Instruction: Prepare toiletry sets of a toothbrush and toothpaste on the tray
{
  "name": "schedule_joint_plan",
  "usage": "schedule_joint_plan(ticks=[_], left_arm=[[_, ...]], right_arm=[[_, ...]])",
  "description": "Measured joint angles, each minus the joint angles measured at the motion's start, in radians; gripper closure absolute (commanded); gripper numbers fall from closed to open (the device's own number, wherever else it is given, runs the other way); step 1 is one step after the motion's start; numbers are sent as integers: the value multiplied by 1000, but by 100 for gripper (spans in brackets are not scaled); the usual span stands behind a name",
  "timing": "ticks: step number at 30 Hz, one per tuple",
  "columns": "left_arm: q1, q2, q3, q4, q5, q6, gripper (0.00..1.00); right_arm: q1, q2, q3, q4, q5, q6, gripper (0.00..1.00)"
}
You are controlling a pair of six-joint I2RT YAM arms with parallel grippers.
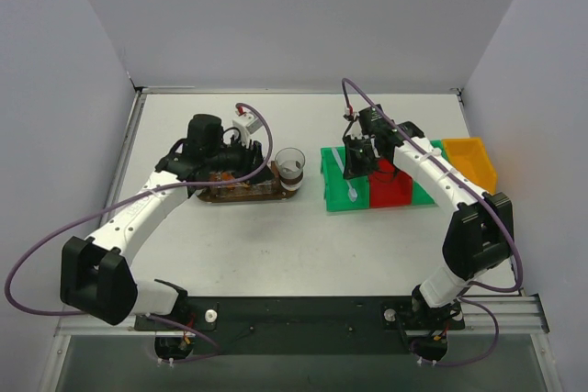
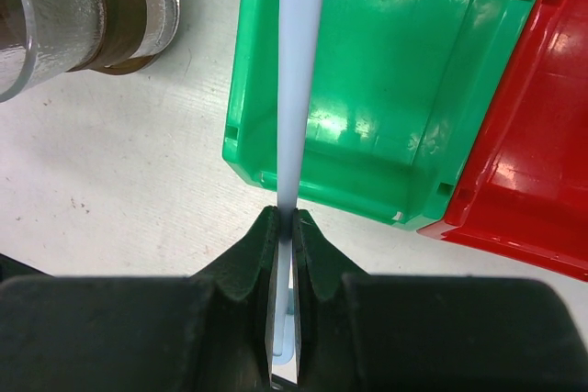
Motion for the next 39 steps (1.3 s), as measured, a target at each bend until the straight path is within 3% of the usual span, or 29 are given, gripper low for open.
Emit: schedule_joint_plan(ticks=[39], left_arm=[[2,59,11,146,-151,-117,50]], right_arm=[[0,0,35,-3,-3,26,100]])
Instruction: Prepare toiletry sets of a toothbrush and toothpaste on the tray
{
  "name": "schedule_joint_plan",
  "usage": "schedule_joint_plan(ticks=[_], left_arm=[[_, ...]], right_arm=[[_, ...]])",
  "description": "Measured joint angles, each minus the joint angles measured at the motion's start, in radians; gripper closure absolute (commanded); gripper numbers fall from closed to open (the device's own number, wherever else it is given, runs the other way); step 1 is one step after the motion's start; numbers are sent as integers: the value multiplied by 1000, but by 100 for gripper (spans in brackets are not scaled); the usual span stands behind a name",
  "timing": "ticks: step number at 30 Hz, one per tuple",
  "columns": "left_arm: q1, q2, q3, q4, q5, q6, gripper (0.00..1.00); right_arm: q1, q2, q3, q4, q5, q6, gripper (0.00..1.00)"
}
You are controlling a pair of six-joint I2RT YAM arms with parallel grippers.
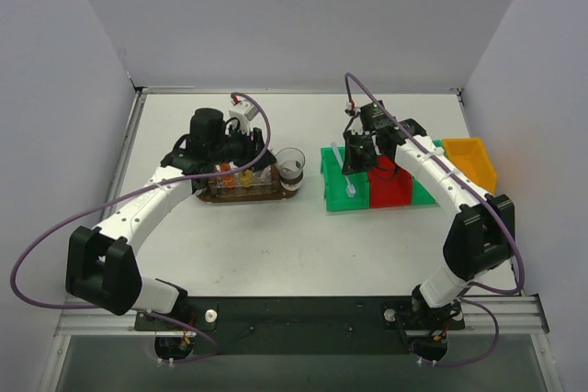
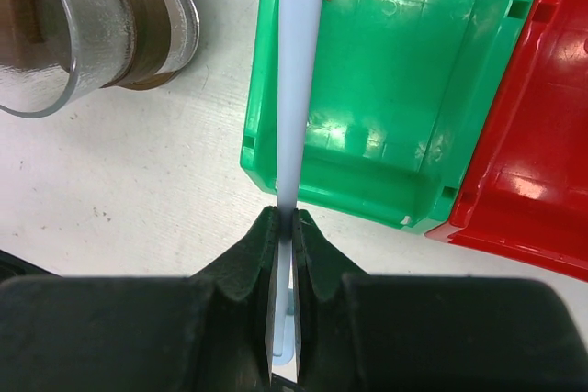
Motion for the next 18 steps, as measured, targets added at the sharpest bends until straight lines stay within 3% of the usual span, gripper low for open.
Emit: schedule_joint_plan(ticks=[5,12,18], left_arm=[[0,-18,7,-2,27,1,46],[0,-158,7,-26,71,11,43],[0,-222,70,-50,38,-33,39]], right_arm=[[0,-41,0,-3,0,34,100],[9,-188,3,0,-3,128,100],[92,-236,22,90,34,224,100]])
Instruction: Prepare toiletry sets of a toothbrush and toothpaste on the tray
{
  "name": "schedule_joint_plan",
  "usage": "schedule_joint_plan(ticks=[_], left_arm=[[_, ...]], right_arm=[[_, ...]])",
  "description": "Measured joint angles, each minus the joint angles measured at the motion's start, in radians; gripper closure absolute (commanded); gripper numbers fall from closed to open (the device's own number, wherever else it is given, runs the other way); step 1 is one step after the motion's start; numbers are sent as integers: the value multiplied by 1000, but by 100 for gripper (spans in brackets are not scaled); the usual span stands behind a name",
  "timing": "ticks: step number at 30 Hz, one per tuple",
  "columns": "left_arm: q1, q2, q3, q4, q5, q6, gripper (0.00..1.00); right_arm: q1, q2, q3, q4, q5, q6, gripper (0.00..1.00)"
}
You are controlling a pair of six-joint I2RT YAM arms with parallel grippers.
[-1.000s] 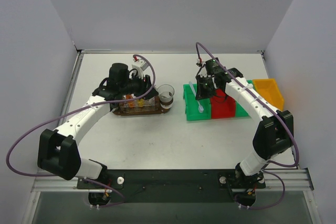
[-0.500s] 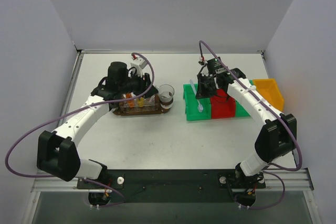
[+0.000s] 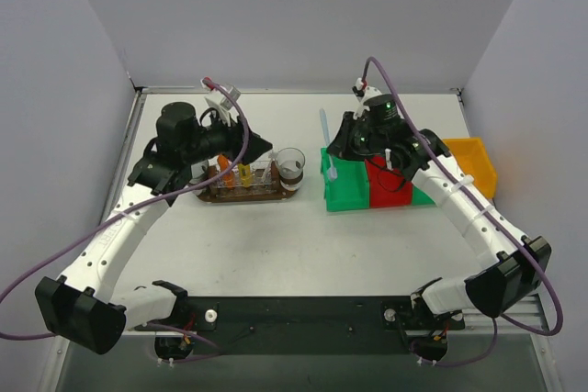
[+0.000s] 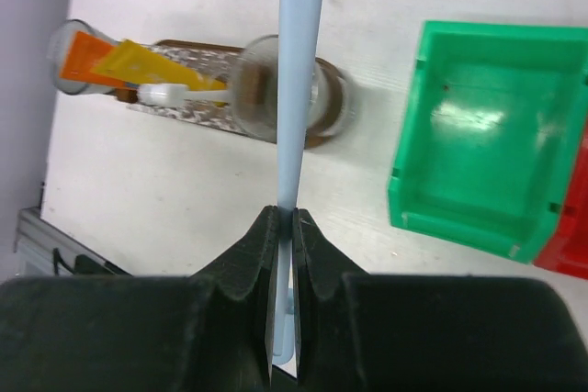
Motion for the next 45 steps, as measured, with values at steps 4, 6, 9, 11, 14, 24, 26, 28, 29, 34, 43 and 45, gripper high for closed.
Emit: schedule_joint_plan(ticks=[4,6,9,11,14,24,26,28,29,34,43,45], left_arm=[[0,7,43,24,-7,-100,37],[0,13,55,47,-8,-162,37],[0,14,56,74,-25,-257,35],[1,14,56,83,-47,-323,34],[1,14,55,96,-53,-384,34],[2,19,-11,211,-51,-547,35],[2,23,-11,227,-51,-563,36],[2,27,-11,246,-50,-573,42],[2,30,-11,255,-48,-579,46],[2,45,-11,273,-42,-603,73],[3,51,-26,280,-23,-614,100],[16,57,-34,280,-13,-608,100]], right_arm=[[105,0,2,142,29,76,100],[146,1,2,225,31,107,100],[197,7,2,328,31,129,100],[220,11,2,367,31,133,100],[245,13,2,404,31,137,100],[286,13,2,448,43,127,100],[296,13,2,447,48,120,100],[309,13,2,445,51,108,100],[317,13,2,441,54,102,100],[349,13,2,426,66,77,100],[352,31,31,351,56,49,57],[345,31,39,326,35,34,49]])
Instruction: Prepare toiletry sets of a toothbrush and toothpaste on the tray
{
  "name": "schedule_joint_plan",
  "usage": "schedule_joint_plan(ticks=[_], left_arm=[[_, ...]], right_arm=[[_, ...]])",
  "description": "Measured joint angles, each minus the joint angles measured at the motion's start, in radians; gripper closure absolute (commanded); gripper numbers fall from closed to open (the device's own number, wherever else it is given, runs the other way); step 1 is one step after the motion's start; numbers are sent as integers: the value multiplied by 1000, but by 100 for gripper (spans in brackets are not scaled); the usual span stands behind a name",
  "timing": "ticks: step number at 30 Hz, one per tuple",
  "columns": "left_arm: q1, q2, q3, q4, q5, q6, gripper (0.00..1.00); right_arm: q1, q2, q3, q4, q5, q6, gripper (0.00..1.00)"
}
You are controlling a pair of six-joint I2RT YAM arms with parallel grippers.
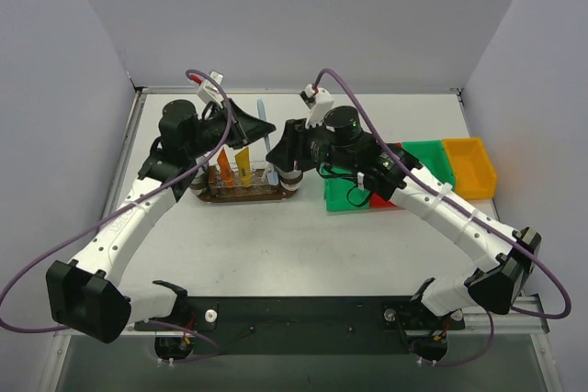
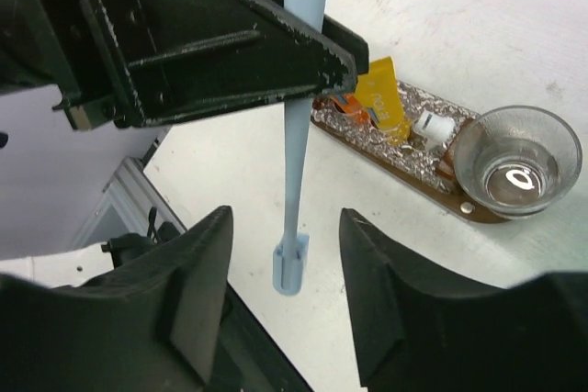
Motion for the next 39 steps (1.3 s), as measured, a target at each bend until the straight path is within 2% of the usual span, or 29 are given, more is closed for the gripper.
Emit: schedule_joint_plan(ticks=[3,6,11,15,20,26,28,33,39], left_arm=[[21,21,-5,0,42,34,100],[28,54,-5,0,112,87,100],[22,118,-1,-2,337,200,100],[5,163,21,-28,518,269,100],[-19,178,28,-43,685,298,100],[-39,192,32,-57,777,299,100],[-43,197,32,-57,795,293,100],[-49,204,32,-41,814,269,100],[-49,204,34,-8,823,236,100]], right_arm=[[-47,-13,-2,-38,-68,-10,45],[-161,-45,-10,-77,-160,-8,42],[-400,-99,-6,-129,-372,7,41],[-491,-86,35,-168,-543,19,44],[-471,-35,93,-193,-688,24,47],[-393,48,128,-203,-768,24,53],[-366,75,137,-205,-784,24,55],[-326,106,144,-208,-810,21,65],[-325,109,145,-208,-832,21,70]])
